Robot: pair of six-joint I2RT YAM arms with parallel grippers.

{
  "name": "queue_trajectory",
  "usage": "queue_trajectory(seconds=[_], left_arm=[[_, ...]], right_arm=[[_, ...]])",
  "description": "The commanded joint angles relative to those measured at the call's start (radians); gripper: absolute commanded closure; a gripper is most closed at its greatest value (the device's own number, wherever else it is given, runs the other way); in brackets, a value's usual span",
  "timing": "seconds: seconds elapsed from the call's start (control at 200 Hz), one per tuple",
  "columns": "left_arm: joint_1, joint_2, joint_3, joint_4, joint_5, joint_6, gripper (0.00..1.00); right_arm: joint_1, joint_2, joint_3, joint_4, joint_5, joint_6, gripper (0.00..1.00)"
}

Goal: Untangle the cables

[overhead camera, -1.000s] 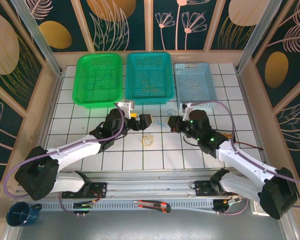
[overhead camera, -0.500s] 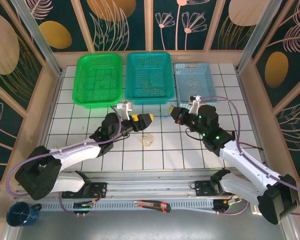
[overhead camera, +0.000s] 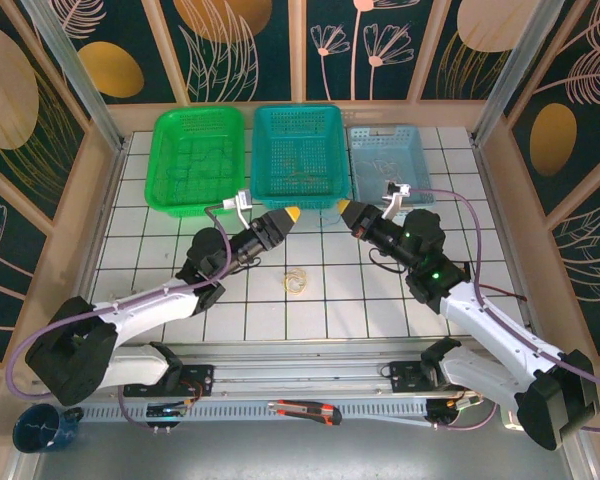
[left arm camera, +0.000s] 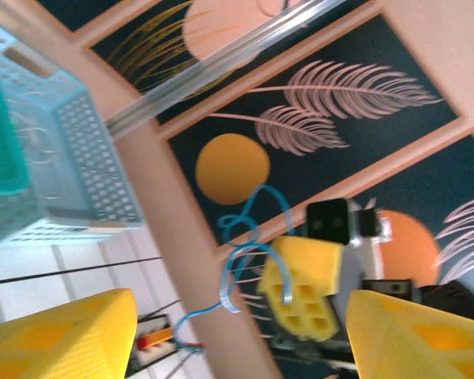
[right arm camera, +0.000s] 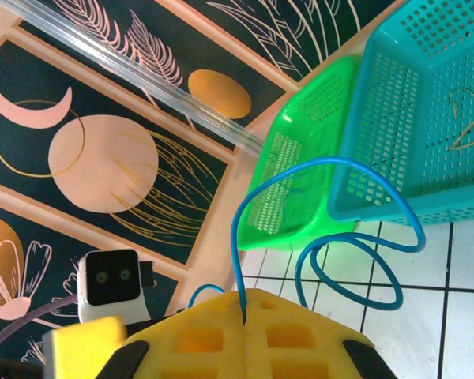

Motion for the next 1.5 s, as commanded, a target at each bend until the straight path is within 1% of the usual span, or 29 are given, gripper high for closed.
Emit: queue_trajectory(seconds=[0.0, 0.1, 0.2, 0.455, 0.816, 1.141, 1.411, 1.496], left_arm=[[-0.001, 0.007, 0.048, 0.127, 0.082, -0.136, 0.3], [-0.008, 0.024, 0.06, 0.158, 0.104, -0.211, 0.29], [-0.028, 0.035, 0.058, 0.179, 0.104, -0.245, 0.28], [-0.051, 0.081, 0.047, 0.187, 0.093, -0.256, 0.27], [-0.051, 0.079, -0.01, 0.148, 0.034, -0.242, 0.28], [-0.051, 0.113, 0.005, 0.156, 0.005, -0.233, 0.28], [-0.051, 0.161, 0.017, 0.212, -0.022, -0.243, 0.35], [-0.051, 0.163, 0.013, 0.226, -0.033, -0.241, 0.4]], right_arm=[[0.005, -0.003, -0.007, 0.051, 0.034, -0.038, 1.0], [0.021, 0.021, -0.001, 0.046, 0.07, -0.077, 1.0], [0.044, 0.052, 0.013, 0.047, 0.1, -0.105, 1.0], [0.105, 0.118, 0.051, 0.058, 0.14, -0.145, 1.0], [0.115, 0.113, 0.062, 0.046, 0.174, -0.164, 1.0], [0.141, 0.121, 0.067, 0.061, 0.144, -0.156, 1.0], [0.188, 0.122, 0.058, 0.053, 0.142, -0.153, 1.0], [0.2, 0.12, 0.052, 0.052, 0.148, -0.152, 1.0]])
